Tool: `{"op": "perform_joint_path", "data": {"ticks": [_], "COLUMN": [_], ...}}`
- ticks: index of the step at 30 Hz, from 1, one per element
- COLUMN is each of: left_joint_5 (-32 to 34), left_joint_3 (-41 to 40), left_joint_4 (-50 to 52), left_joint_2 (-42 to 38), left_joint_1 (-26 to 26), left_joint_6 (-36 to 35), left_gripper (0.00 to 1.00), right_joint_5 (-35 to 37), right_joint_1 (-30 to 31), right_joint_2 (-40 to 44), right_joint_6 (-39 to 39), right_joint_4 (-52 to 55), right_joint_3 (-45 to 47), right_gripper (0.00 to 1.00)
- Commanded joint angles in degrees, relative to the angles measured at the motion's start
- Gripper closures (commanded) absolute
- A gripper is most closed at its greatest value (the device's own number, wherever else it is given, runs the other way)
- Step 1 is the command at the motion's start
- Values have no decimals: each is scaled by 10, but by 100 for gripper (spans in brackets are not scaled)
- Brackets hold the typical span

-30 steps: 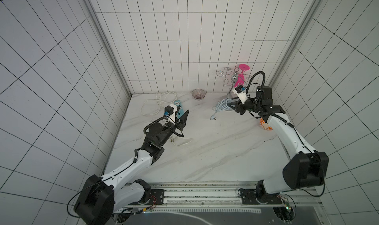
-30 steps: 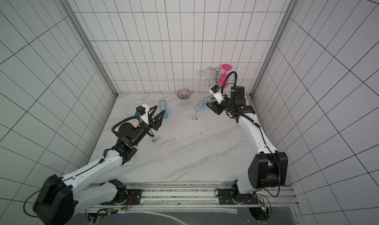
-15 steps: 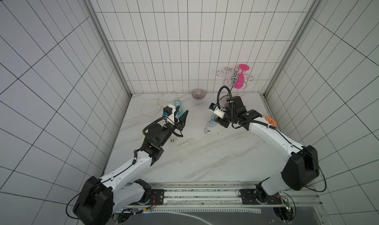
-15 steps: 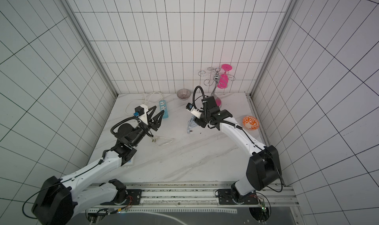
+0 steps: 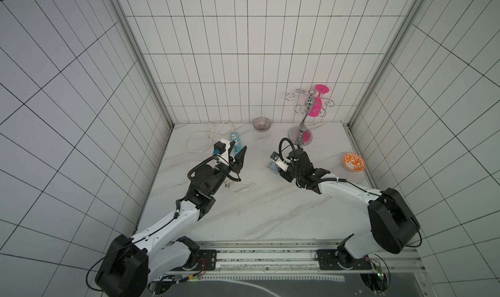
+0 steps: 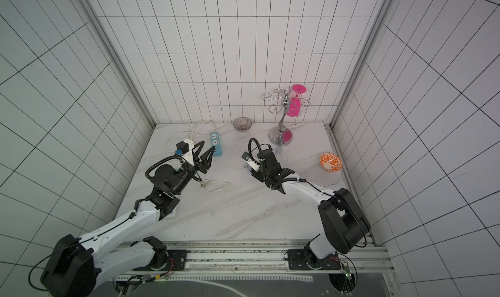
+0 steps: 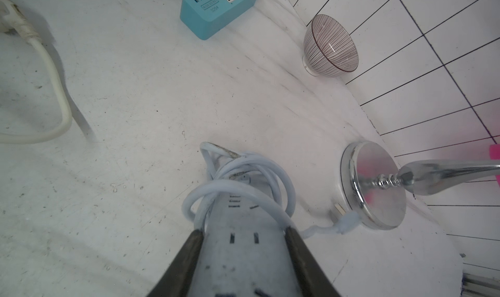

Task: Wrap the cord around the power strip
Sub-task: Place the power strip at the center of the board.

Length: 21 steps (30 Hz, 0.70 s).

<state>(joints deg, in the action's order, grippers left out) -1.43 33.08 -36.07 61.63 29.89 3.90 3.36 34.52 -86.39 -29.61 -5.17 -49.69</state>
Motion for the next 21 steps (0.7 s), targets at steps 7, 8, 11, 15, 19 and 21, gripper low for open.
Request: {"op": "perform_joint_path", "data": {"ticks": [7,8,11,15,19,21], "left_joint_5": [10,11,11,10,18,23], "left_joint_3": [-11,-11,-11,-13,-18,-19], "left_joint_4": [2,2,3,4,10,14], "left_joint_2": [-12,-13,-15,-18,-30,-33], "left_joint_1": [-2,-2,-3,-2,-2,-2], "left_joint_6": [5,5,8,12,10,11], "left_gripper": [45,45,45,45,44,44], "right_joint_5": [-56,-53,-32,-44,-57,-58], "right_joint_1": [12,17,38,46,53,58], "right_joint_2": [-36,-36,-25,-30,-44,-49], "right_joint_6": [45,45,42,78,145,174], "right_joint_4": [-67,-78,-118,-125,-101,-96], "right_joint_3": [72,79,97,79,38,26], "right_gripper": [100,100,100,100,100,100]}}
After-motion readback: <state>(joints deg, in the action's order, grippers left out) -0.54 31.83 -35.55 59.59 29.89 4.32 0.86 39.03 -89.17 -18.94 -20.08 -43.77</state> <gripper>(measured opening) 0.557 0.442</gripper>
